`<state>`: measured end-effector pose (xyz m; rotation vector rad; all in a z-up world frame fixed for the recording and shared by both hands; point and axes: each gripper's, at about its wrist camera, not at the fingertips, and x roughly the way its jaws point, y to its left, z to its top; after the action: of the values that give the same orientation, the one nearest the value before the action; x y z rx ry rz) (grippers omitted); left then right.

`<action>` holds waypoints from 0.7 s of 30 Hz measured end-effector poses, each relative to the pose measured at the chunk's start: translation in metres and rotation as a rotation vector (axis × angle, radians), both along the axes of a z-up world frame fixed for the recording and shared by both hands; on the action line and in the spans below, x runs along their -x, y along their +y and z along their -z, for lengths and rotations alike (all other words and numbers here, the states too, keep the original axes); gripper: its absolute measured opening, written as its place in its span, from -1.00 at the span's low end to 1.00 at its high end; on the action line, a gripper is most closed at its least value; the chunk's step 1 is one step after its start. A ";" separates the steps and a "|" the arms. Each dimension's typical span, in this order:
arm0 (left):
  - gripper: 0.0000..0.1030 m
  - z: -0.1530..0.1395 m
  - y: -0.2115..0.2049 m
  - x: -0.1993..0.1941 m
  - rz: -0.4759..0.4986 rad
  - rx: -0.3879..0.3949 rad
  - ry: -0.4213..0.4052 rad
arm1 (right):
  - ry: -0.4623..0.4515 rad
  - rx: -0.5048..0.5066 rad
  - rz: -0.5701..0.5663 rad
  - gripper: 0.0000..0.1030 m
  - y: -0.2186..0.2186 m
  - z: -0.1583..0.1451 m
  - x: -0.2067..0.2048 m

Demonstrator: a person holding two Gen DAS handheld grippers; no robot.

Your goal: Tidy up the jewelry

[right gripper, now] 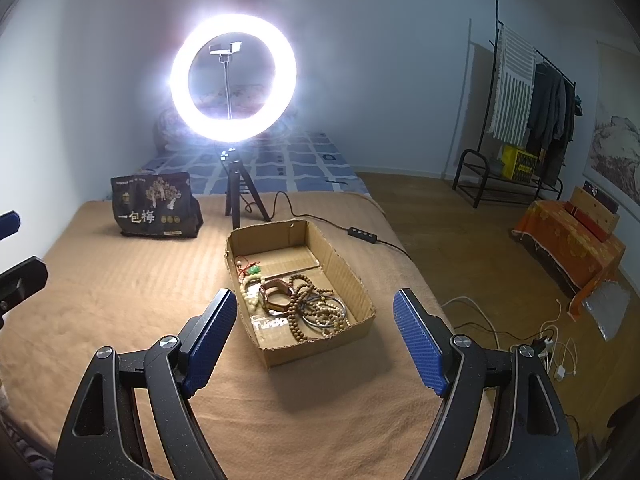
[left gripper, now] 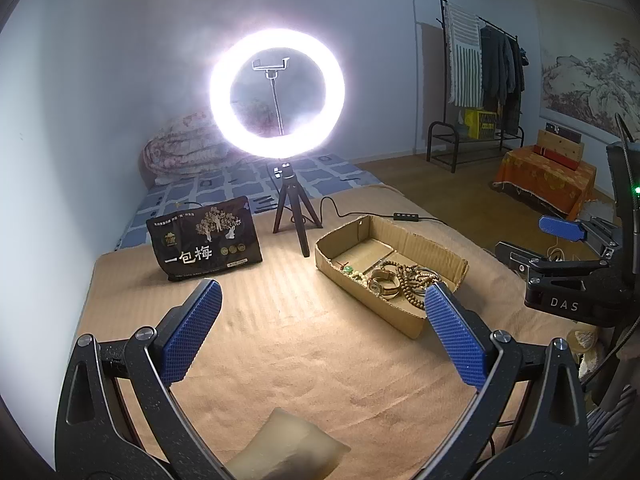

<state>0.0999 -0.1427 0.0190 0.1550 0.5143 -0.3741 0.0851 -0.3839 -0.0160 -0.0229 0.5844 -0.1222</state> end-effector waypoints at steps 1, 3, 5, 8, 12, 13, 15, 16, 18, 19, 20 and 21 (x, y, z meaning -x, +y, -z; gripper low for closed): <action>1.00 -0.001 0.001 0.000 0.000 0.001 0.000 | 0.001 0.000 0.000 0.56 0.000 0.000 0.000; 1.00 -0.002 0.001 0.001 -0.004 -0.001 -0.006 | 0.002 0.000 -0.002 0.56 0.000 0.001 0.001; 1.00 -0.003 0.002 0.001 -0.007 -0.003 -0.005 | 0.003 0.004 -0.005 0.57 0.001 0.001 0.002; 1.00 -0.003 0.002 0.001 -0.006 -0.002 -0.006 | 0.005 0.008 -0.007 0.56 0.003 0.002 0.002; 1.00 -0.003 0.002 0.001 -0.005 -0.003 -0.007 | 0.007 0.008 -0.008 0.57 0.004 0.002 0.000; 1.00 -0.003 0.002 0.001 -0.005 -0.003 -0.007 | 0.006 0.009 -0.007 0.57 0.004 0.002 0.001; 1.00 -0.003 0.002 0.001 -0.006 -0.003 -0.007 | 0.007 0.008 -0.008 0.57 0.004 0.001 0.000; 1.00 -0.003 0.002 0.001 -0.006 -0.002 -0.007 | 0.007 0.008 -0.008 0.57 0.004 0.001 0.001; 1.00 -0.003 0.002 0.001 -0.006 -0.001 -0.007 | 0.008 0.009 -0.009 0.57 0.004 0.001 0.000; 1.00 -0.003 0.002 0.001 -0.006 0.000 -0.007 | 0.008 0.009 -0.009 0.57 0.005 0.001 0.001; 1.00 -0.003 0.002 0.001 -0.008 -0.001 -0.009 | 0.008 0.010 -0.009 0.57 0.005 0.002 0.001; 1.00 -0.003 0.002 0.001 -0.009 -0.002 -0.009 | 0.008 0.011 -0.010 0.57 0.005 0.002 0.001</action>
<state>0.0990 -0.1407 0.0216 0.1565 0.5064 -0.3640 0.0845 -0.3793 -0.0183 -0.0365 0.5920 -0.1158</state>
